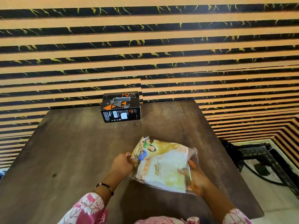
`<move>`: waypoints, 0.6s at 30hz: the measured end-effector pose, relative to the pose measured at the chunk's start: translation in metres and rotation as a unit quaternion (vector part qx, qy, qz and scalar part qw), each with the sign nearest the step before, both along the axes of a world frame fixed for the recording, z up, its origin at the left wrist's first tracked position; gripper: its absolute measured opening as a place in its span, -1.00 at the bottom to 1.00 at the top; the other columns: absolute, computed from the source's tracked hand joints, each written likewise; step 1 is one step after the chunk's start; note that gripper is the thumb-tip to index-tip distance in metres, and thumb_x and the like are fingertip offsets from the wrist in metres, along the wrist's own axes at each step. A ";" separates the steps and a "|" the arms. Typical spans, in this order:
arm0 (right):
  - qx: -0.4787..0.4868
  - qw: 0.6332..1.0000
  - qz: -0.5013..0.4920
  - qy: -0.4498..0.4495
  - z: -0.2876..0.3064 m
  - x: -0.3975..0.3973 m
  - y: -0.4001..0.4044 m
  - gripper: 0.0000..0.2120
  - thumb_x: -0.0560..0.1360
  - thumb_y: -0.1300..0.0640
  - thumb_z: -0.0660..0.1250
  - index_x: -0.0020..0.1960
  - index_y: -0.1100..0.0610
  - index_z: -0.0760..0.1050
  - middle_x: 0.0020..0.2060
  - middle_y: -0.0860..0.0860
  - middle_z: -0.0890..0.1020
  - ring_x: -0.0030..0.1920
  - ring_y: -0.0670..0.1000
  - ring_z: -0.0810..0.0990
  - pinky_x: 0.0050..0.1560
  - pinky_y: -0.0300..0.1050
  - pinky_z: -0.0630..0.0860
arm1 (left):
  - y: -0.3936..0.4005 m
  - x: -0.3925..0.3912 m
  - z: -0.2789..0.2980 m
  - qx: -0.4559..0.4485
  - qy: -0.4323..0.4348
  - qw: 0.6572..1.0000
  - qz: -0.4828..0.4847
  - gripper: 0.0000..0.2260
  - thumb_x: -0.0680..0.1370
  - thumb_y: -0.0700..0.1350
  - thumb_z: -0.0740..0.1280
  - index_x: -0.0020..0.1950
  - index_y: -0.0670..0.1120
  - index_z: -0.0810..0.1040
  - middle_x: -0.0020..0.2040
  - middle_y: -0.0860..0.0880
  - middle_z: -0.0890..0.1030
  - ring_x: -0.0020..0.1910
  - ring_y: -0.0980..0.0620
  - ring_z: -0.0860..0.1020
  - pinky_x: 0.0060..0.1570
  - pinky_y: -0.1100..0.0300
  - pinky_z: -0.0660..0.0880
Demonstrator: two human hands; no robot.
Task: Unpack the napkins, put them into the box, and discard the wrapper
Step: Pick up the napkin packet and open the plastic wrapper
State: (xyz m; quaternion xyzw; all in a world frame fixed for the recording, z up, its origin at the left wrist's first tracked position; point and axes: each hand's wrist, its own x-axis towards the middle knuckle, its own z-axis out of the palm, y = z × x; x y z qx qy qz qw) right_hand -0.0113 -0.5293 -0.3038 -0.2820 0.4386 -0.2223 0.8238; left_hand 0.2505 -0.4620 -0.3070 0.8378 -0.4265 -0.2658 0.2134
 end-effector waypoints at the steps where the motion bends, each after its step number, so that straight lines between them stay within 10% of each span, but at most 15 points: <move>1: -0.033 0.999 0.010 0.018 0.000 -0.004 -0.004 -0.72 0.51 0.30 0.25 0.21 0.15 0.47 0.01 0.19 0.64 -0.12 0.12 0.70 -0.25 0.04 0.65 | 0.004 0.004 0.000 -0.001 0.000 1.000 0.006 -0.88 0.51 -0.12 0.29 -0.24 -0.02 0.48 -0.33 -0.02 0.50 -0.29 -0.04 0.45 -0.27 0.21 0.31; 7: -0.142 0.968 0.032 0.203 0.004 -0.036 -0.020 -0.52 0.43 0.35 0.33 0.30 0.06 0.39 0.07 0.14 0.64 0.00 0.20 0.65 0.00 0.30 0.57 | 0.019 0.008 -0.003 -0.009 -0.014 1.000 0.012 -0.78 0.49 -0.11 0.32 -0.34 0.01 0.39 -0.41 0.03 0.47 -0.38 0.00 0.45 -0.36 0.19 0.32; 11: -0.163 0.966 0.024 0.197 0.021 -0.049 -0.023 -0.61 0.45 0.39 0.27 0.20 0.05 0.45 -0.03 0.11 0.66 -0.06 0.15 0.65 -0.24 0.06 0.62 | 0.024 0.011 -0.004 -0.012 -0.016 0.999 0.027 -0.82 0.49 -0.13 0.30 -0.32 -0.05 0.45 -0.44 0.03 0.48 -0.47 0.11 0.43 -0.50 0.26 0.30; 18: -0.114 0.987 -0.055 0.099 0.021 -0.085 -0.041 -0.42 0.29 0.39 0.35 0.27 0.06 0.42 0.11 0.21 0.60 0.07 0.27 0.59 -0.04 0.20 0.58 | 0.030 0.029 -0.007 -0.039 0.078 0.988 0.126 -0.84 0.47 -0.17 0.32 -0.30 -0.15 0.51 -0.39 -0.16 0.62 -0.43 -0.11 0.60 -0.38 0.11 0.54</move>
